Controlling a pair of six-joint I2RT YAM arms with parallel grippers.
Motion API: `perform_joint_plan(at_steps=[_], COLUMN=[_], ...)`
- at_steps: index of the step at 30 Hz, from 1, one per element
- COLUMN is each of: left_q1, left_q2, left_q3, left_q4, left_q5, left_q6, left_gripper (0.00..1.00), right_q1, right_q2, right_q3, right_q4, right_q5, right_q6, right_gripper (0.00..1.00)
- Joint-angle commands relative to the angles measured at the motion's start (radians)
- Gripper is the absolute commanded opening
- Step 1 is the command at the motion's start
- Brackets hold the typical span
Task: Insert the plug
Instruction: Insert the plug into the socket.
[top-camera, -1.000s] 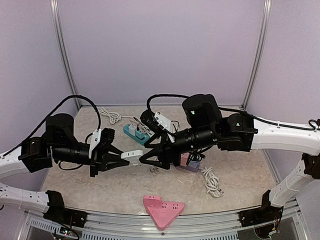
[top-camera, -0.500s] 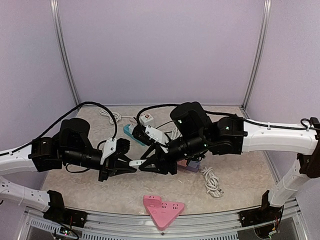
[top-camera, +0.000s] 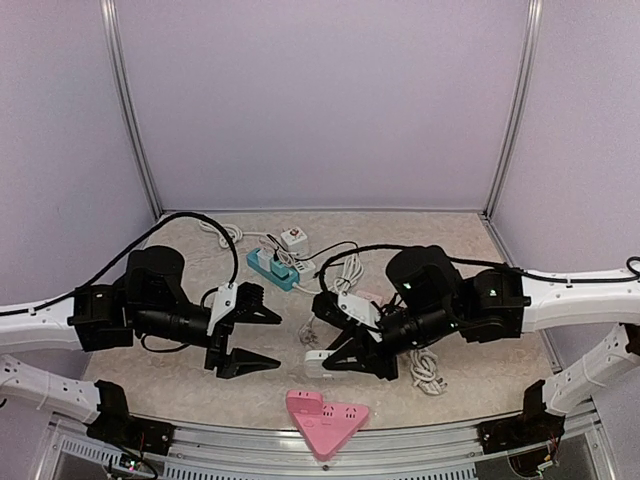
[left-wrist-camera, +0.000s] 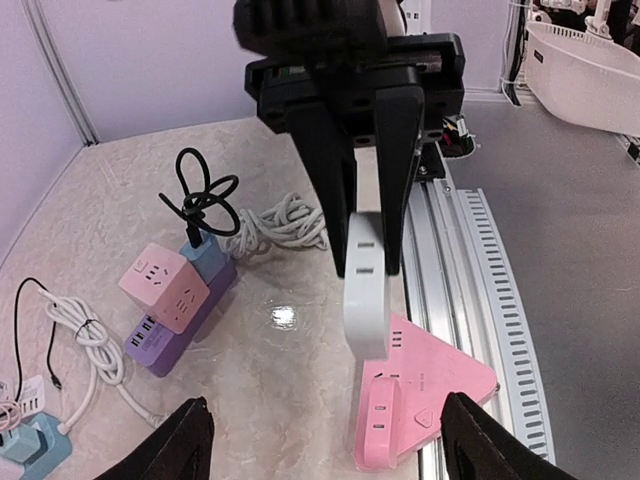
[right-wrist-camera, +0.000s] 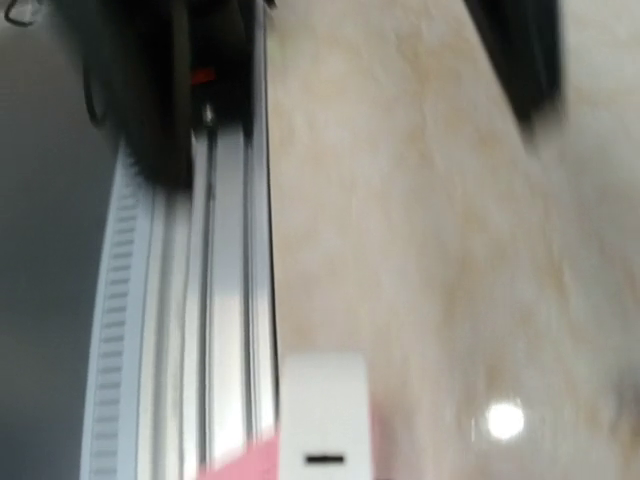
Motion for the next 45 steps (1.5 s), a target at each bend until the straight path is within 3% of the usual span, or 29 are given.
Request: perform_joint_plan(at_steps=[1,7,14,28,45], left_q1=[-0.007,-0.011,-0.011,-0.012,-0.032], left_q2=[0.011,0.087,0.196,0.427,0.484], left_q3=[-0.123,-0.242,-0.344,-0.364,-0.4], left_q4=[0.192,0.407,0.627,0.784,0.822], left_q5=[0.032,0.047,0.038,0.184,0.146], left_q6=[-0.099,-0.225,-0.242,-0.199,-0.197], left_gripper=[0.76,0.73,0.71,0.77,0.65], right_q1=[-0.033,-0.044,-0.045,-0.044,-0.087], right_q2=[-0.19,-0.26,-0.299,-0.207,-0.121], right_q3=[-0.201,-0.385,-0.586,-0.658,-0.684], right_q4=[0.151,0.283,0.512,0.682,0.725], right_q5=[0.027,-0.002,-0.028,-0.132,-0.147], right_q6=[0.069,0.103,0.138,0.174,0.161], right_gripper=[0.0,0.0,0.0,0.0,0.0])
